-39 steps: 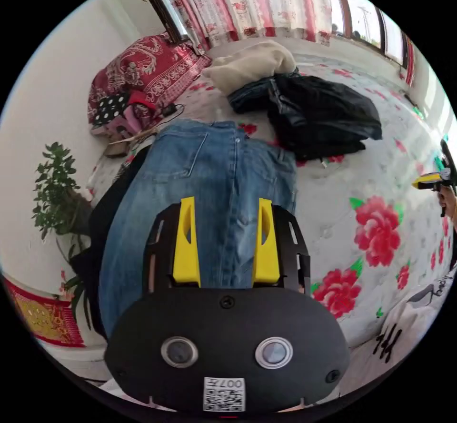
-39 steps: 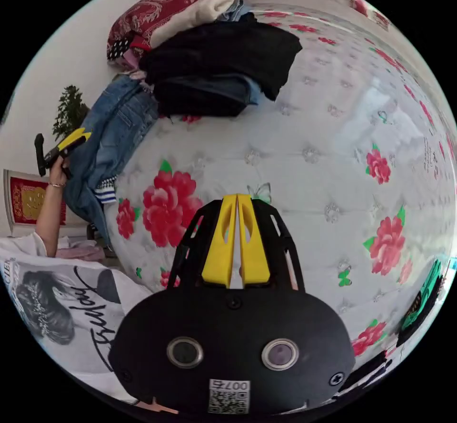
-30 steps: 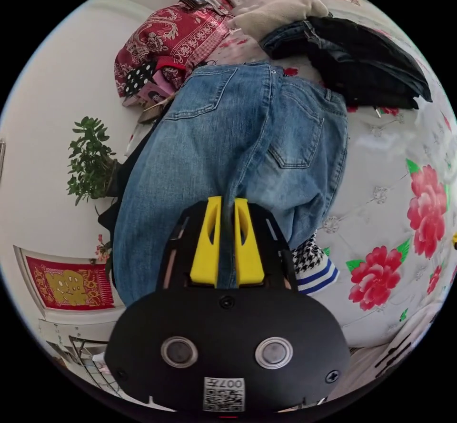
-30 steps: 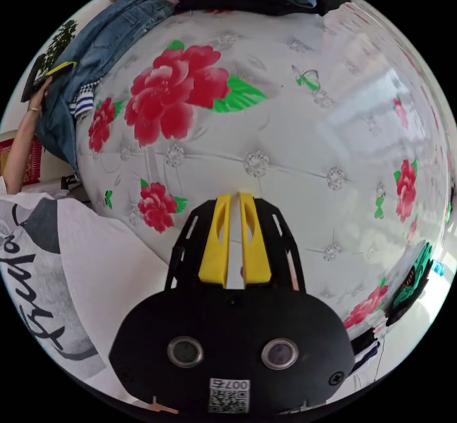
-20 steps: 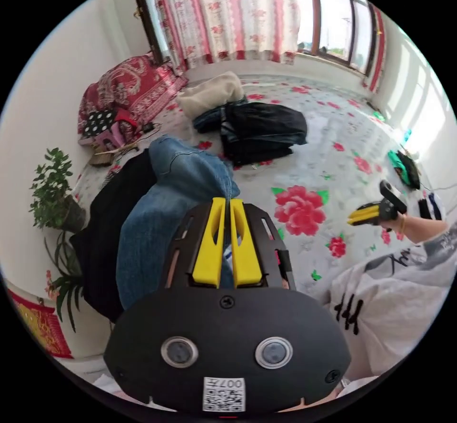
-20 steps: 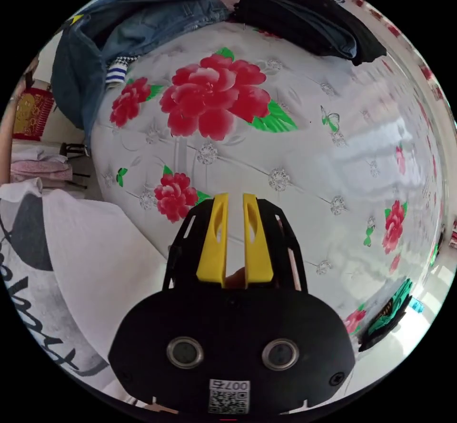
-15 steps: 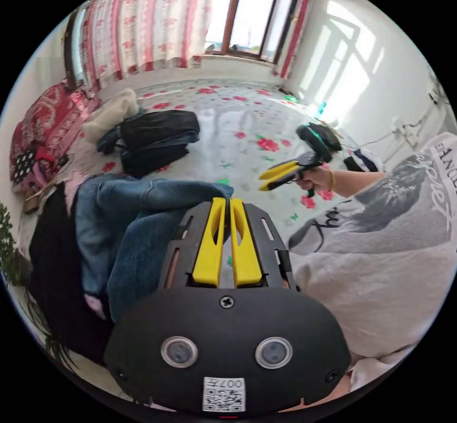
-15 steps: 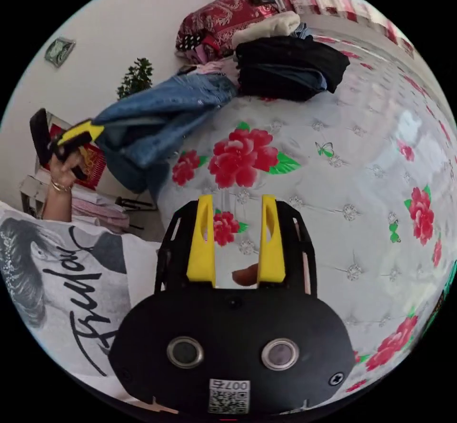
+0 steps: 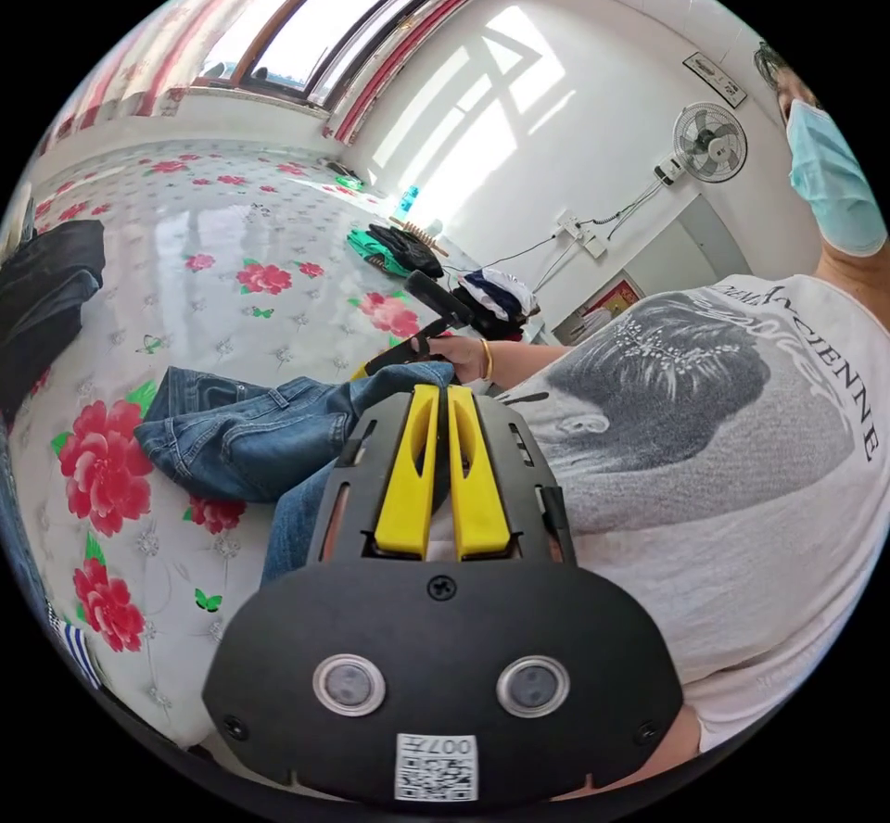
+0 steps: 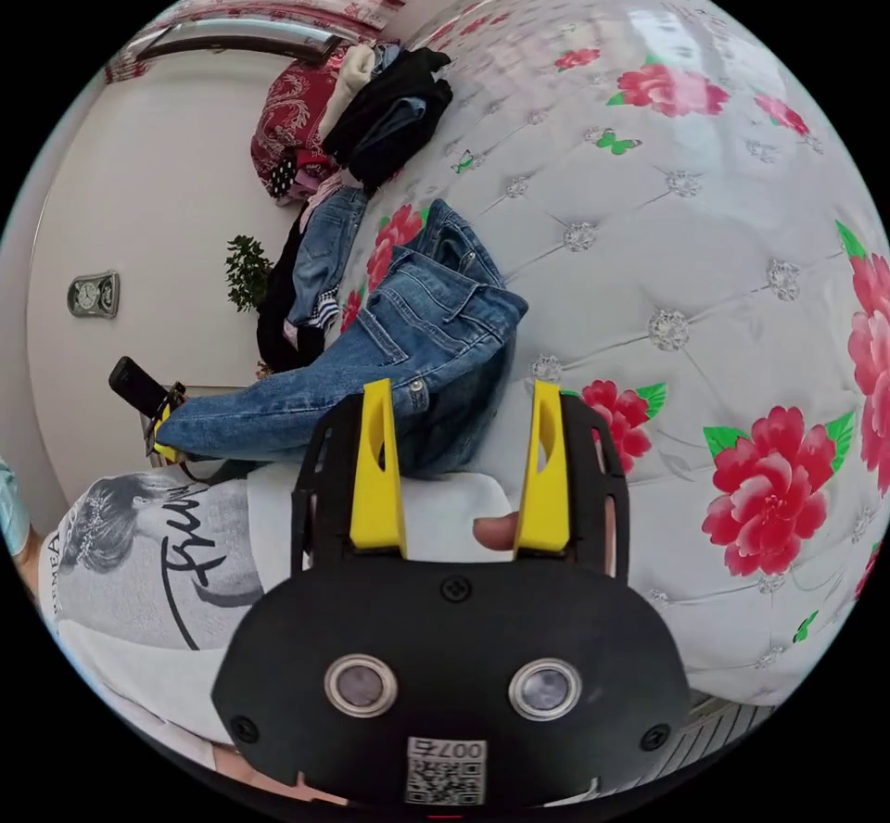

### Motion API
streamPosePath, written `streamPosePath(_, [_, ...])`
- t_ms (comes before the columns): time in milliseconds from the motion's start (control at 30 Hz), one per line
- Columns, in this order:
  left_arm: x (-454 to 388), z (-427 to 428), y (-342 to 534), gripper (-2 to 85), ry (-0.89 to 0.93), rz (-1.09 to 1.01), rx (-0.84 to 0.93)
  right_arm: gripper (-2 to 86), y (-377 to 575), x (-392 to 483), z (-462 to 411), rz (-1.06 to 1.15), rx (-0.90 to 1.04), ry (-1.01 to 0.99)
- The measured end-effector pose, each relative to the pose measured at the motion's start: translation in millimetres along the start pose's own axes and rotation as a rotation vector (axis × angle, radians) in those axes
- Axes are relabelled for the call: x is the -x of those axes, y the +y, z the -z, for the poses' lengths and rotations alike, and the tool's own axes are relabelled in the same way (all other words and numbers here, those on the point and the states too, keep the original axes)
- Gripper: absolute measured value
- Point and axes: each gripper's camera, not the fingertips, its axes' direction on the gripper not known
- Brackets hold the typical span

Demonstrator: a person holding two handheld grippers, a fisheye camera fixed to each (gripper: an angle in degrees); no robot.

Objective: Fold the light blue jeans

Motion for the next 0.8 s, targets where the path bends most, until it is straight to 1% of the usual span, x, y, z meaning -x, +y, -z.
streamPosePath(167, [-9, 5, 7, -0.9, -0.039, -0.031, 0.031, 12.7, -15, 12, 9, -0.048, 0.018, -0.028])
streamPosePath(300, [-6, 19, 17, -0.9, -0.090, -0.007, 0.001, 8.2, -38, 16, -13, -0.140, 0.159, -0.218])
streamPosePath(367, [1, 37, 24, -0.9, -0.168, 0.044, -0.039, 5.9, -42, 26, -5, -0.118, 0.151, -0.257])
streamPosePath(433, [13, 60, 33, -0.9, -0.296, 0.106, -0.069, 3.8, -48, 54, 36, -0.051, 0.020, -0.284])
streamPosePath(467, [23, 74, 40, -0.9, -0.421, 0.138, -0.066, 3.3, -51, 62, 50, -0.032, -0.020, -0.287])
streamPosePath(500, [39, 87, 45, -0.9, -0.503, 0.204, -0.044, 2.8, -57, 82, 79, 0.011, -0.099, -0.309])
streamPosePath(567, [65, 102, 43, -0.9, -0.507, 0.287, -0.033, 2.2, -68, 121, 122, 0.105, -0.171, -0.372])
streamPosePath(633, [75, 116, 25, -0.9, -0.520, 0.303, -0.043, 1.6, -76, 194, 175, 0.252, -0.254, -0.286])
streamPosePath(700, [57, 140, -24, -0.9, -0.668, 0.182, -0.036, 1.2, -76, 247, 219, 0.350, -0.330, -0.216])
streamPosePath(733, [48, 147, -39, -0.9, -0.702, 0.137, -0.045, 1.1, -73, 279, 252, 0.400, -0.398, -0.176])
streamPosePath(767, [26, 163, -66, -0.9, -0.753, 0.037, -0.091, 1.1, -69, 294, 271, 0.427, -0.439, -0.159])
streamPosePath(800, [0, 180, -92, -0.9, -0.772, -0.058, -0.160, 0.9, -58, 321, 310, 0.482, -0.534, -0.140])
